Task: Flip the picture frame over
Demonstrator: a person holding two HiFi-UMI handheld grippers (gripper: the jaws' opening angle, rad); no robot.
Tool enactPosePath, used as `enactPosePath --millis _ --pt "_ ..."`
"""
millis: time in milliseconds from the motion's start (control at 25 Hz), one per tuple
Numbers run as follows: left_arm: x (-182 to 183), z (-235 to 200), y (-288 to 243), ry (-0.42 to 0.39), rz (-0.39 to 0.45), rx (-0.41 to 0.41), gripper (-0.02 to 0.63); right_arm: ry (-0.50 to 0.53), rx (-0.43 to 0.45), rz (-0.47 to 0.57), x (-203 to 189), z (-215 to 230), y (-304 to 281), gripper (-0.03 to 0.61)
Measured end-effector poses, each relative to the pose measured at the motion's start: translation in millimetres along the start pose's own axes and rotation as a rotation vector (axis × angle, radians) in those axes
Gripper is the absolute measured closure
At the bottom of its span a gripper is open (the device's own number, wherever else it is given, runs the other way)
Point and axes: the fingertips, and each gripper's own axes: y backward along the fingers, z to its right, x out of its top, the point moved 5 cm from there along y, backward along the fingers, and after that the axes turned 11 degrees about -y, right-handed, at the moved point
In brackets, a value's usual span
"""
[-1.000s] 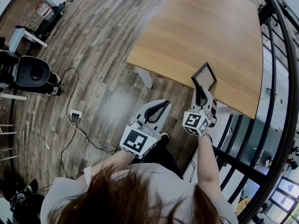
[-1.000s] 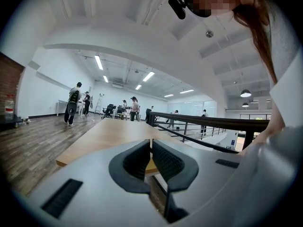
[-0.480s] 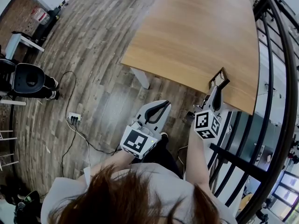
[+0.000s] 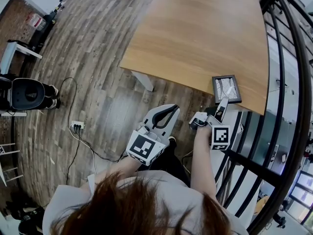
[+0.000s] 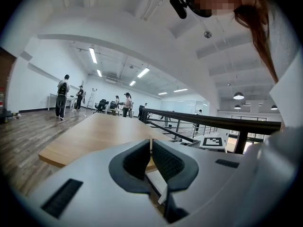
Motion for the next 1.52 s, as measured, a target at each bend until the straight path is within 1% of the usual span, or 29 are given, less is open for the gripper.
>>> enactPosePath --millis 160,200,280,400,640,760,960,1160,1280,1400,1520 --pt "-7 3 -2 0.004 -0.012 -0.008 0.594 -0.235 -0.033 0.042 -11 27 8 0.488" --pt "-8 3 -2 0.002 -0.017 -0.011 0.594 -0.277 -0.046 0.051 -16 33 10 0.489" --pt "-10 2 -1 -0.001 -0.027 -0.015 0.594 -0.315 -0.067 0.054 -25 44 12 0.491" --pt "-15 3 -1 -0.003 -0.030 -0.021 0.594 -0.323 -0.087 0.037 -35 56 10 0.492" --pt "-12 0 -3 -0.011 -0.024 -0.025 0.594 -0.323 -0.100 0.013 -44 70 5 0.492" --pt "-12 3 -5 -0.011 -0.024 -0.029 0.594 -0.349 -0.100 0.020 -46 77 3 0.492" --pt "-8 11 -8 -0.010 -0.016 -0.051 0.594 -0.347 -0.083 0.008 -52 79 -1 0.492" --pt "-9 16 -9 -0.013 -0.016 -0.062 0.594 -0.387 -0.083 0.013 -54 81 -3 0.492" --pt "-9 16 -10 -0.013 0.010 -0.057 0.594 -0.360 -0.068 -0.021 -57 79 -5 0.492" --pt "-9 17 -8 -0.015 -0.023 -0.068 0.594 -0.345 -0.029 -0.059 -57 77 -7 0.491" --pt "-11 17 -7 -0.012 -0.029 -0.068 0.594 -0.305 -0.027 -0.091 -56 76 -9 0.489"
